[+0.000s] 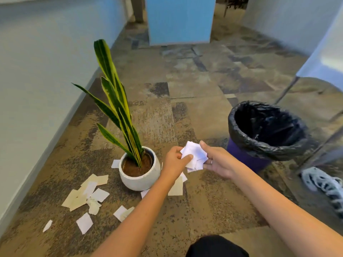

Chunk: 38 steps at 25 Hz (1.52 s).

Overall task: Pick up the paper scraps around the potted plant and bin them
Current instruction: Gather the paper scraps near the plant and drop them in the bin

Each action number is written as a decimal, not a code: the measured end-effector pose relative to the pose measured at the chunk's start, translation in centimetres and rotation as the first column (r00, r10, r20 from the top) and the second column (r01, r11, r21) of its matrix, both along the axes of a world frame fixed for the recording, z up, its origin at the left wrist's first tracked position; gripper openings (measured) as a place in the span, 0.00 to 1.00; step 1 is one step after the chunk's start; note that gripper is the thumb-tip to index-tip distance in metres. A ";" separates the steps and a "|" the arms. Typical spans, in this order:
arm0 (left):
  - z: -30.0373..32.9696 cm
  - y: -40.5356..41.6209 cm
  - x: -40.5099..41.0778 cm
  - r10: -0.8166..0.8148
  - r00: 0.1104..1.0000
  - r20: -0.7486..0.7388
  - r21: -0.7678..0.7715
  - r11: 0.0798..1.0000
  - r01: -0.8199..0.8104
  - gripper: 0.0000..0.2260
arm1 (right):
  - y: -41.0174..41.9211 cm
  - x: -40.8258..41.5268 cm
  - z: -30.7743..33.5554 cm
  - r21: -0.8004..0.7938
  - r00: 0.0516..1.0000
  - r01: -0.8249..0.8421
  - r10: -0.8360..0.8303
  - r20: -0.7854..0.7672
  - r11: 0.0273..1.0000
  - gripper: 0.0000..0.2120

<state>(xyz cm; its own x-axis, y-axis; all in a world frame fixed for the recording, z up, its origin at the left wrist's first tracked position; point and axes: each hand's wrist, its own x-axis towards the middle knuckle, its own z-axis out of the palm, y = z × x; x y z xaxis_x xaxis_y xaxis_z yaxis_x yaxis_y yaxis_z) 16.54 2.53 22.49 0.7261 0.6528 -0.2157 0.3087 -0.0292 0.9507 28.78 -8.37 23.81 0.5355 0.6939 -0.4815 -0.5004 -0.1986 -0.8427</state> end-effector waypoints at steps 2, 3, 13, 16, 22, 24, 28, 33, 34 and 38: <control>1.1 -0.8 2.2 -0.016 0.999 0.030 0.001 1.000 0.016 0.14 | -1.1 1.2 1.1 0.002 0.994 0.012 -0.012 0.104 1.000 0.13; 1.5 -1.2 3.4 -0.040 0.998 0.054 -0.006 0.999 0.040 0.14 | -1.5 1.9 1.7 -0.016 0.987 0.048 -0.045 0.151 0.999 0.13; -3.7 1.6 6.5 -0.152 0.976 -0.155 0.285 0.939 0.191 0.08 | -5.9 16.8 4.2 -0.245 0.470 0.668 -0.144 0.871 0.702 0.10; -8.6 4.5 3.9 -0.169 0.912 -0.373 0.362 0.879 0.311 0.10 | -7.0 20.1 2.1 -0.419 0.491 0.681 0.050 0.870 0.600 0.19; -17.1 7.6 0.4 -0.240 0.698 -0.674 0.280 0.791 0.543 0.11 | -6.0 22.9 -1.4 -0.504 0.524 0.641 0.150 0.839 0.579 0.15; -18.7 7.7 0.3 -0.277 0.624 -0.731 0.223 0.767 0.602 0.13 | -5.1 22.9 -1.8 -0.421 0.455 0.690 0.099 0.885 0.589 0.19; -20.9 7.6 0.5 -0.261 0.534 -0.804 0.169 0.761 0.626 0.22 | -2.2 19.3 -3.0 -0.044 -0.015 0.730 0.079 0.997 0.682 0.13; -23.5 7.3 1.6 -0.236 0.562 -0.793 0.096 0.863 0.497 0.25 | 1.9 11.4 -7.6 0.084 -0.301 0.385 0.039 0.953 0.919 0.07; -24.0 7.2 1.9 -0.199 0.573 -0.795 0.099 0.889 0.447 0.26 | 2.6 9.9 -9.1 0.036 -0.271 0.331 0.059 0.961 0.943 0.06; -25.6 6.7 2.7 -0.050 0.610 -0.791 0.151 0.950 0.274 0.26 | 3.9 5.5 -15.6 -0.280 -0.106 0.188 0.303 0.947 0.941 0.09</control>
